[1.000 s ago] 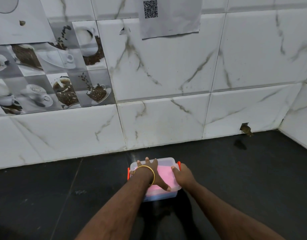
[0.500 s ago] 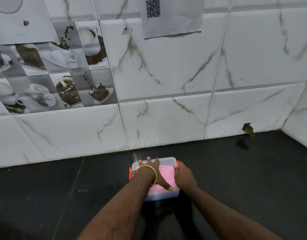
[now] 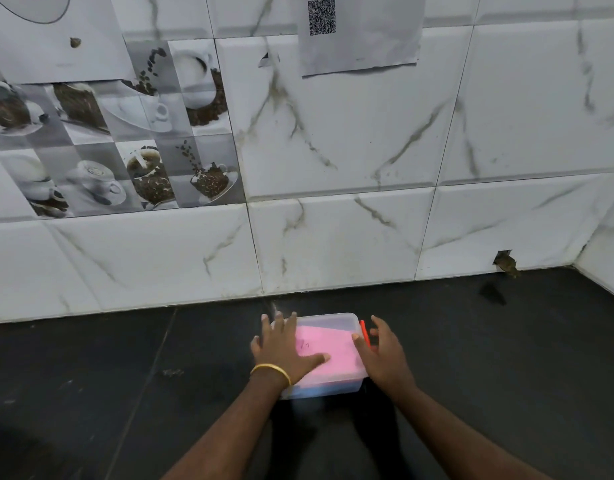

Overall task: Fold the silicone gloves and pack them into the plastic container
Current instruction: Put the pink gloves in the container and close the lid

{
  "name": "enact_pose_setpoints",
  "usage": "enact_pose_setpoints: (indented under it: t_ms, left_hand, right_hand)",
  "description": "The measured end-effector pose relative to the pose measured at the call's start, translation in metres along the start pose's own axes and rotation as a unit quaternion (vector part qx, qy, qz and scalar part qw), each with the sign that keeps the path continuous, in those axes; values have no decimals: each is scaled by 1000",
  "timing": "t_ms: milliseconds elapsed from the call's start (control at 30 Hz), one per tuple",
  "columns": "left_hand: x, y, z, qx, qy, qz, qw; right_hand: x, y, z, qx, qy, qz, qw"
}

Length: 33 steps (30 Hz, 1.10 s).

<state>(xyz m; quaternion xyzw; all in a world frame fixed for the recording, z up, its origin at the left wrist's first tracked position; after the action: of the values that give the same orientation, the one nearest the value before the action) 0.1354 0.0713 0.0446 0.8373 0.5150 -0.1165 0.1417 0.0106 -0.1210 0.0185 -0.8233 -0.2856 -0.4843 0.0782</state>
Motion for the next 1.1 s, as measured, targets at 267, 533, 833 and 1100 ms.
enact_pose_setpoints:
  t_ms: [267, 533, 833, 1100]
  left_hand:
    - [38, -33, -1, -27, 80, 69, 994]
    - [31, -26, 4, -1, 120, 126, 985]
    - [25, 24, 7, 41, 87, 113, 989]
    - [23, 71, 12, 62, 56, 99, 992]
  right_hand:
    - [25, -45, -1, 67, -235, -321, 915]
    - [28, -44, 12, 87, -290, -333, 893]
    - [38, -3, 38, 113, -313, -295, 895]
    - [44, 37, 64, 119, -319, -293, 893]
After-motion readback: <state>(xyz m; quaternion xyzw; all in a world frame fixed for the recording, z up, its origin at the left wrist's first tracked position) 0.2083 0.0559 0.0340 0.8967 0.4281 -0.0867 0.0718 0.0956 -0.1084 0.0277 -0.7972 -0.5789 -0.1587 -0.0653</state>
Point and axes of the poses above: each hand's wrist, its own y-axis towards the middle knuckle, its own z-axis out of the palm, x = y × z, the point moved 9 cm from there along y, towards the middle knuckle, and after that the axes turned 15 degrees about -x, right-handed, at the moved point
